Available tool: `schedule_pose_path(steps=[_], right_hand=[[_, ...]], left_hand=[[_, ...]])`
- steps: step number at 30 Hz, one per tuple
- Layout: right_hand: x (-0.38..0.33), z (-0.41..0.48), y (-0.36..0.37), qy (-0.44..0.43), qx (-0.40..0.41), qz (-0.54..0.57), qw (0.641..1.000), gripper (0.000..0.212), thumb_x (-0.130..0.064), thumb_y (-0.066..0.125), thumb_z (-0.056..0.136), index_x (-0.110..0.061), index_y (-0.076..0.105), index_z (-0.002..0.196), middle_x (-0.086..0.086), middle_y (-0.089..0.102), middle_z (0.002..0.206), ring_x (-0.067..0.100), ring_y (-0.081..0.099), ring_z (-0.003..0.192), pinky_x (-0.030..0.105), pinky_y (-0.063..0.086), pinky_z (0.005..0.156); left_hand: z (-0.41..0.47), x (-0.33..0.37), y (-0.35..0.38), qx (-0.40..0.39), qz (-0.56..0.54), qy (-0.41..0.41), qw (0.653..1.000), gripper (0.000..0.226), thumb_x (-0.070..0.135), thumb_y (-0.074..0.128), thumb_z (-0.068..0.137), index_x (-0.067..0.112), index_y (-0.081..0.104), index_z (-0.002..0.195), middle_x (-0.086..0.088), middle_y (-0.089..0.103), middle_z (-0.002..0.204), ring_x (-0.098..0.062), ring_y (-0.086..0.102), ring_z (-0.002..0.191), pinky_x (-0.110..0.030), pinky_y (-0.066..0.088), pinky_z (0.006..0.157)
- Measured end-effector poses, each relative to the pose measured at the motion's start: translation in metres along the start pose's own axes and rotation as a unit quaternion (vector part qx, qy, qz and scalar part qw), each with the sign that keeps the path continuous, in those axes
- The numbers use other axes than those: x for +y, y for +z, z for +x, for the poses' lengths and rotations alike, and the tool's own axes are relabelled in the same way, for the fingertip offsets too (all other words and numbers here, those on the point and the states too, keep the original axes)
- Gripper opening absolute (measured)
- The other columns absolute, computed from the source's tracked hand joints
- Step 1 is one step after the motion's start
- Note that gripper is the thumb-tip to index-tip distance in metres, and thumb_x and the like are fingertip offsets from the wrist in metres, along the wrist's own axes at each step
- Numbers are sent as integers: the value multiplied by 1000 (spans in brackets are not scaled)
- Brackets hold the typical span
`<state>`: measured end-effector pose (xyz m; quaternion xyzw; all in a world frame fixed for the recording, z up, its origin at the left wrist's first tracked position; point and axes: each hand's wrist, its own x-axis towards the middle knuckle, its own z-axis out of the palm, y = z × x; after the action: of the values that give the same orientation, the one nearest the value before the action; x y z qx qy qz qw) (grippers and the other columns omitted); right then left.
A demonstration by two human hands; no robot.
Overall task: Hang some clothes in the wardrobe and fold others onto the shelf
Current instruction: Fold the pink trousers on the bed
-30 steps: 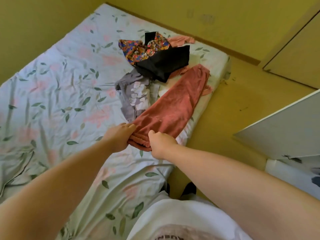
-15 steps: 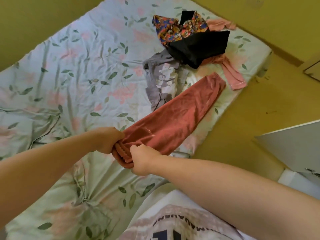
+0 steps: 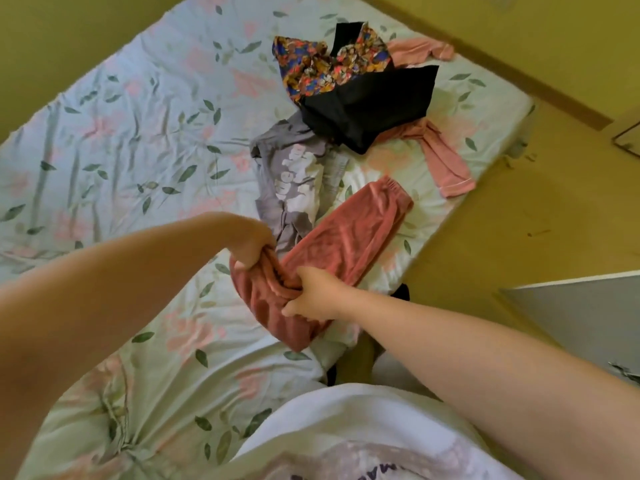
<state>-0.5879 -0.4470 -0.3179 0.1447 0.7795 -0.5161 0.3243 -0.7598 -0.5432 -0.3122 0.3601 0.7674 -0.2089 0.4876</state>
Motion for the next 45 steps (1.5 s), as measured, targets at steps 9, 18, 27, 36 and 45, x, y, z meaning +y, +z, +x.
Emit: schedule_pose_path(steps=[9, 18, 27, 36, 45], right_hand=[[146, 79, -199, 83, 53, 161, 982, 42, -14, 71, 81, -18, 54, 118, 2, 61, 113, 22, 62, 97, 30, 54, 68], [265, 176, -297, 66, 80, 148, 983, 63, -30, 85, 75, -15, 60, 131, -4, 63, 123, 17, 58, 114, 28, 45, 91], [326, 233, -324, 145, 57, 111, 982, 50, -25, 81, 77, -12, 61, 122, 7, 66, 116, 25, 63, 106, 28, 46, 80], [334, 285, -337, 134, -48, 191, 971, 118, -63, 91, 35, -26, 52, 140, -7, 64, 128, 15, 63, 113, 38, 51, 100], [305, 273, -336, 169, -52, 243, 954, 42, -17, 79, 75, -13, 65, 113, 5, 73, 104, 18, 72, 83, 26, 58, 63]], left_hand=[[154, 118, -153, 100, -32, 25, 994, 29, 4, 49, 80, 20, 57, 103, -2, 58, 95, -23, 57, 86, -32, 48, 66], [303, 165, -214, 114, -101, -2, 988, 41, 12, 46, 80, 29, 63, 113, 2, 61, 103, -23, 58, 92, -33, 52, 75], [398, 190, -216, 92, -5, 26, 995, 39, 15, 54, 82, 22, 59, 120, -5, 56, 113, -27, 56, 94, -32, 44, 71], [383, 208, -160, 391, -138, -101, 904, 53, 10, 58, 82, 14, 45, 133, -7, 38, 140, -32, 43, 126, -43, 37, 103], [331, 203, -22, 168, -248, -203, 932, 115, 42, 75, 76, 30, -9, 154, 2, -21, 162, -26, -11, 152, -51, 13, 123]])
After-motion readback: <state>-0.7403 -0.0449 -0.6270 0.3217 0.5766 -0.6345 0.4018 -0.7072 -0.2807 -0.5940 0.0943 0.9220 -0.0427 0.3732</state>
